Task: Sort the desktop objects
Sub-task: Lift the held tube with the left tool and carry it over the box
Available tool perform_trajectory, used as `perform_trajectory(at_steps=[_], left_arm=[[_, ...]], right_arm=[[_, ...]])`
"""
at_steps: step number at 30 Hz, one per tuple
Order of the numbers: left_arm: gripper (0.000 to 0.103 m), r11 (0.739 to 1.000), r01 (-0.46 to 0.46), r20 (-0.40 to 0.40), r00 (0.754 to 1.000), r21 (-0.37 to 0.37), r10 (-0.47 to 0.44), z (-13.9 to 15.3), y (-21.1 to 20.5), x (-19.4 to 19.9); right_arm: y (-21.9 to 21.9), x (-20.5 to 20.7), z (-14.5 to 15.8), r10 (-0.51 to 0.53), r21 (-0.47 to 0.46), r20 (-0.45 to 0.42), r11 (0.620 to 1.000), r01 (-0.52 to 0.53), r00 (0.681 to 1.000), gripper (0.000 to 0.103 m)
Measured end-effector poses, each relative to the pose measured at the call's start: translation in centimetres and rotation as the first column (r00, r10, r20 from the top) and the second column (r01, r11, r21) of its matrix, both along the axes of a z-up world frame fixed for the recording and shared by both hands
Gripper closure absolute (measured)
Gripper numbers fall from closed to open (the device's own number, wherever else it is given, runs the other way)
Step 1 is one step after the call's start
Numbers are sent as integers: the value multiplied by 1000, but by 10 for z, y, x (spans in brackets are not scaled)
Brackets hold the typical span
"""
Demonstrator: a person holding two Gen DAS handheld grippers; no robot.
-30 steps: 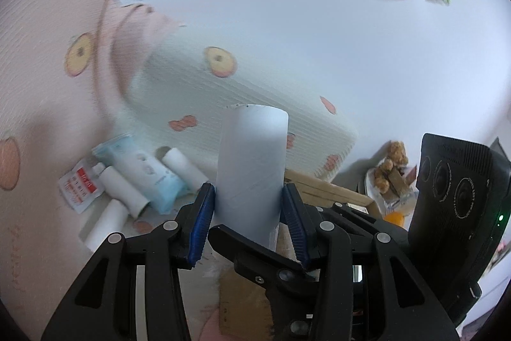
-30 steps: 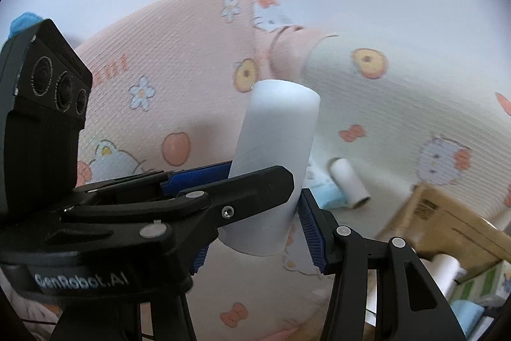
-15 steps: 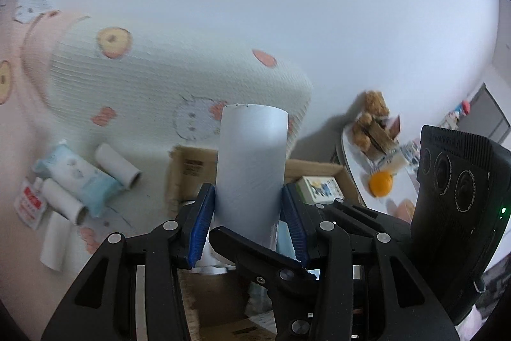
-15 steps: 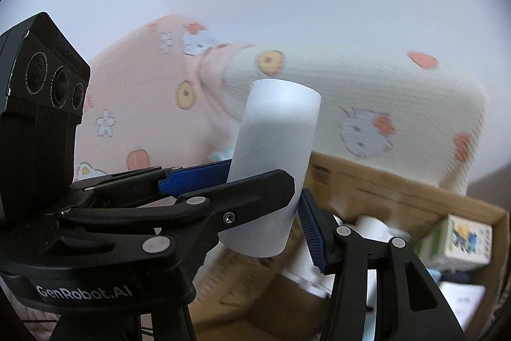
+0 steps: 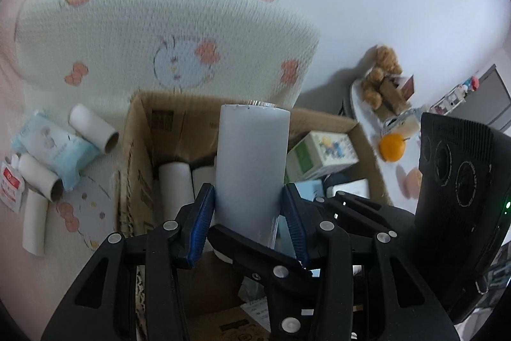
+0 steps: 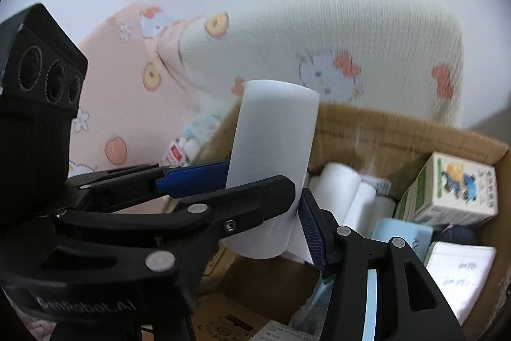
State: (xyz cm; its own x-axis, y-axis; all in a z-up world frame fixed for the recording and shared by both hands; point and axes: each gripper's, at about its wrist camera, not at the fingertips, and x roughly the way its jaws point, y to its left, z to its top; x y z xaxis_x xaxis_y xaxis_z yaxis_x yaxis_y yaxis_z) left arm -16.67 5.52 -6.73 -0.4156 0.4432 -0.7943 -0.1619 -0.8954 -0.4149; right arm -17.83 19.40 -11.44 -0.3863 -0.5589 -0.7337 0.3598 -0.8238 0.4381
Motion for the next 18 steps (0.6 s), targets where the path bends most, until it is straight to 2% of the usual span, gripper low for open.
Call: perform_trajectory(at_steps=[5, 7, 10, 14, 18], left_arm=[[56, 1000, 20, 80, 997, -21, -18, -17, 1, -10], [56, 999, 1, 99, 995, -36, 3, -18, 2, -13], [56, 998, -4, 116, 993, -58, 11, -18, 5, -16], [56, 997, -25, 185, 982, -76, 39, -22, 7, -25], [56, 994, -18, 215, 976, -111, 42, -25, 11, -32]], right_arm=[[1, -4, -20, 6, -6, 66, 1000, -6, 998, 54], [3, -6, -25, 3, -23, 79, 1000, -1, 997, 54], [0, -6, -25, 9, -15, 82, 1000, -7, 997, 54], [3, -11, -29, 18, -45, 116, 999, -13, 993, 54], [7, -9, -24, 13, -48, 103, 999, -8, 995, 54]])
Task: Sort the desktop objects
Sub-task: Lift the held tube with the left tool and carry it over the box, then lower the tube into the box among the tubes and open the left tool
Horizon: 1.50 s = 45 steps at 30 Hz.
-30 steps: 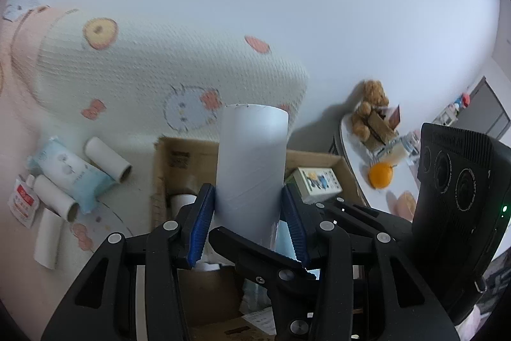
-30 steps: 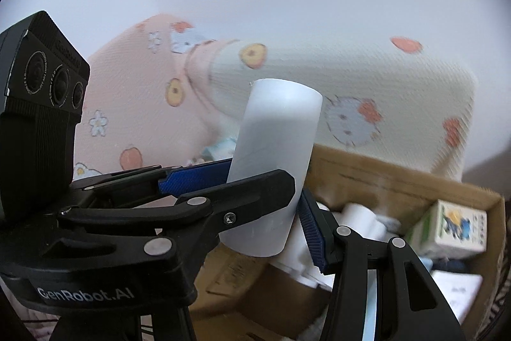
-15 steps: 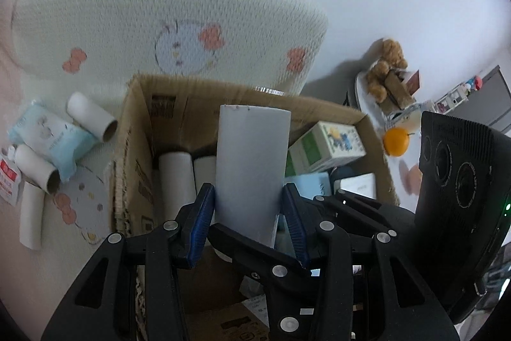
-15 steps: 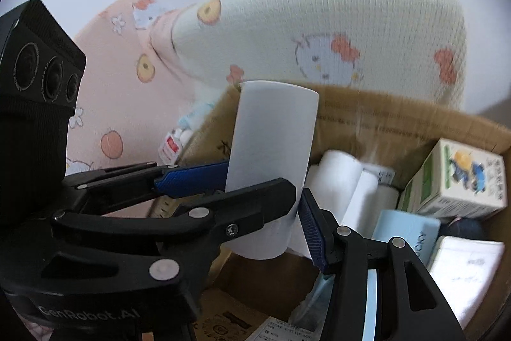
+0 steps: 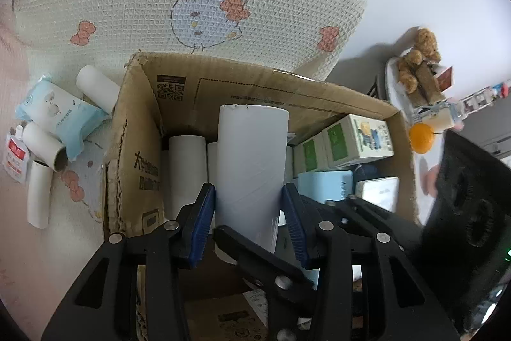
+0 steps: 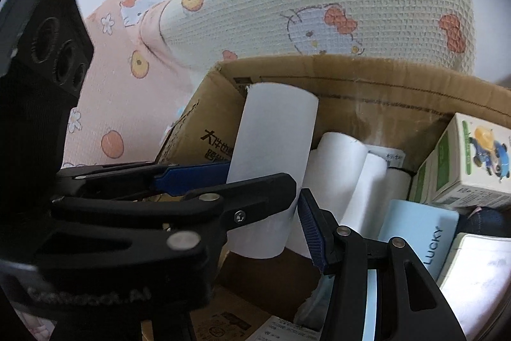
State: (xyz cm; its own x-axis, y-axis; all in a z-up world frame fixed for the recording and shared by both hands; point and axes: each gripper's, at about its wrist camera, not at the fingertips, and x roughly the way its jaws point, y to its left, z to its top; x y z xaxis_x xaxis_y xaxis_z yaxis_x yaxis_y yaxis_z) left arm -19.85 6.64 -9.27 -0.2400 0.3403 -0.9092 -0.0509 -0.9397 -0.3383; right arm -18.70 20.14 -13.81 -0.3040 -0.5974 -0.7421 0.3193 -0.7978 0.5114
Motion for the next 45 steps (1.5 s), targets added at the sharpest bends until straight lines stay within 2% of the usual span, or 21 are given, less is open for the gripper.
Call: perform_trajectory(at_steps=[4, 10, 18, 22, 28, 34, 35, 38, 41, 42, 45], left_arm=[[56, 999, 13, 35, 999, -38, -11, -7, 10, -6], [56, 991, -1, 67, 998, -134, 10, -14, 17, -12], [56, 980, -13, 106, 994, -201, 35, -19, 20, -23], [55, 976, -9, 155, 987, -216, 43, -21, 23, -28], [55, 977, -3, 177, 983, -212, 41, -16, 19, -25], [54, 986, 17, 150, 989, -166, 8, -8, 14, -22], [57, 987, 33, 152, 988, -160, -8, -8, 15, -22], [81, 979, 98, 159, 985, -180, -69, -13, 18, -18], [87, 978, 106, 170, 983, -182, -74, -17, 13, -14], [92, 978, 99, 158, 985, -182, -70, -15, 11, -13], [92, 974, 105, 95, 992, -201, -87, -5, 6, -9]], right_arm=[[6, 2, 6, 1, -11, -8, 1000, -1, 1000, 54], [13, 6, 5, 0, 39, -16, 999, 1, 1000, 54], [23, -2, 4, -11, 16, 60, 1000, 10, 998, 54], [31, -2, 12, -17, 17, 77, 1000, 16, 997, 54], [39, 2, 17, -19, 37, 84, 999, 16, 996, 54], [42, 8, 24, -18, 103, 52, 995, 12, 999, 54], [42, 9, 25, -15, 111, 48, 994, 9, 999, 54], [41, 11, 27, -6, 120, 48, 993, 0, 999, 54], [37, 12, 23, 7, 136, 62, 991, -15, 998, 54], [35, 11, 22, 10, 142, 62, 990, -18, 998, 54], [28, 12, 20, 32, 174, 65, 984, -43, 997, 54]])
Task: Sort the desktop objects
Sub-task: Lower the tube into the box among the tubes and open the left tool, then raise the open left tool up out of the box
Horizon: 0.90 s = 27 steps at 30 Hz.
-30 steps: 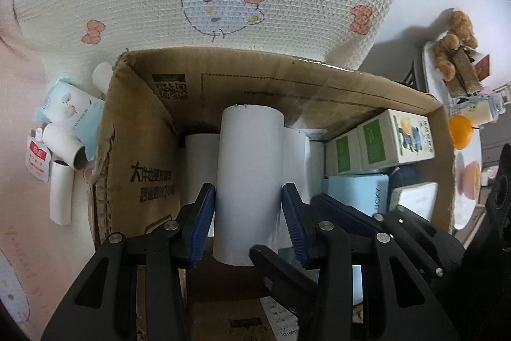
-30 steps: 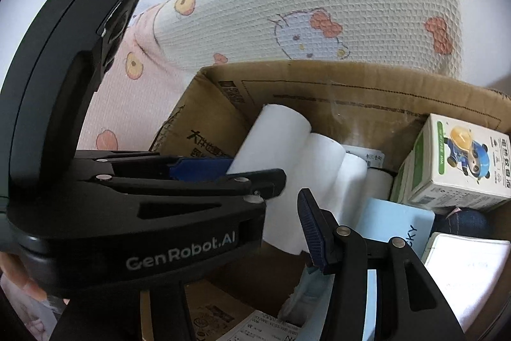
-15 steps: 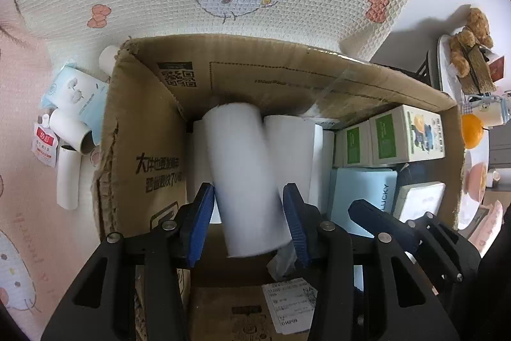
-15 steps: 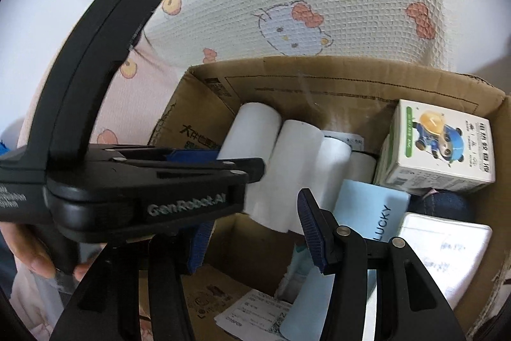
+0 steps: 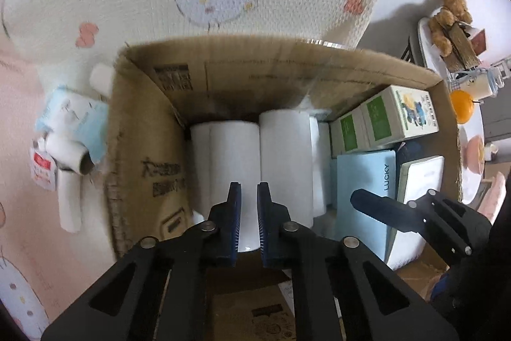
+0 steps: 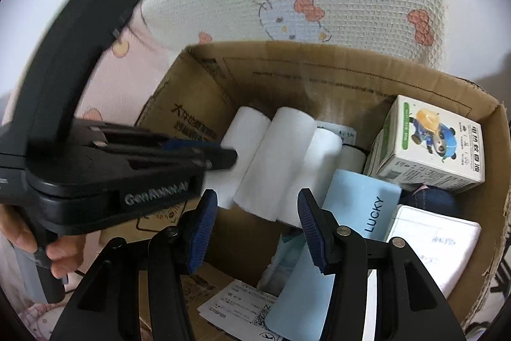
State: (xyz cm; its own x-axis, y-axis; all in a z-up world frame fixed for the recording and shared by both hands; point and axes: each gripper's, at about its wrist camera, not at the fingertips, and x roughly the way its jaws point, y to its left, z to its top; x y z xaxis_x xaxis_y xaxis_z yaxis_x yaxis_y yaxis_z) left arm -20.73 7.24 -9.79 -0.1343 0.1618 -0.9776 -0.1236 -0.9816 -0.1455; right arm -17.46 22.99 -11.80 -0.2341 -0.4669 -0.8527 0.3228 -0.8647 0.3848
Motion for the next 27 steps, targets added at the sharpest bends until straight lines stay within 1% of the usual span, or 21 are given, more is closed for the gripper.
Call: perform_trajectory(at_steps=[3, 5, 7, 9, 12, 16, 19, 20, 21, 24, 27], left_arm=[[92, 999, 32, -19, 999, 6, -32, 8, -5, 4], [92, 997, 74, -28, 997, -7, -75, 13, -6, 8], [92, 992, 127, -72, 989, -24, -128, 17, -5, 10], [90, 989, 139, -123, 982, -46, -144, 25, -9, 19], [89, 984, 172, -152, 973, -39, -176, 27, -5, 19], [88, 973, 226, -177, 957, -44, -230, 25, -4, 20], [87, 961, 274, -191, 942, -36, -276, 23, 1, 24], [83, 956, 290, -195, 937, -32, -291, 25, 3, 25], [75, 951, 307, -195, 932, -30, -307, 25, 5, 26], [64, 944, 329, -186, 926, -30, -329, 28, 11, 27], [64, 929, 365, -165, 914, -69, -371, 28, 18, 29]], right_arm=[[-6, 3, 1, 24, 37, -7, 999, -24, 1000, 54], [-13, 2, -3, 53, 65, 3, 996, -53, 999, 54], [-18, 0, -5, 66, 75, 8, 995, -67, 998, 54], [-24, -2, -8, 86, 97, 8, 992, -87, 996, 54], [-36, -4, -16, 131, 158, 12, 979, -131, 991, 54], [-38, -7, -27, 138, 247, 16, 959, -138, 990, 54], [-33, -8, -26, 144, 229, 19, 963, -145, 989, 54], [-32, -7, -25, 143, 229, 13, 963, -142, 990, 54], [-31, -6, -23, 144, 238, 0, 961, -140, 990, 54], [-30, -3, -17, 141, 264, -19, 956, -131, 990, 54], [-21, 0, -10, 110, 202, 8, 973, -110, 994, 54]])
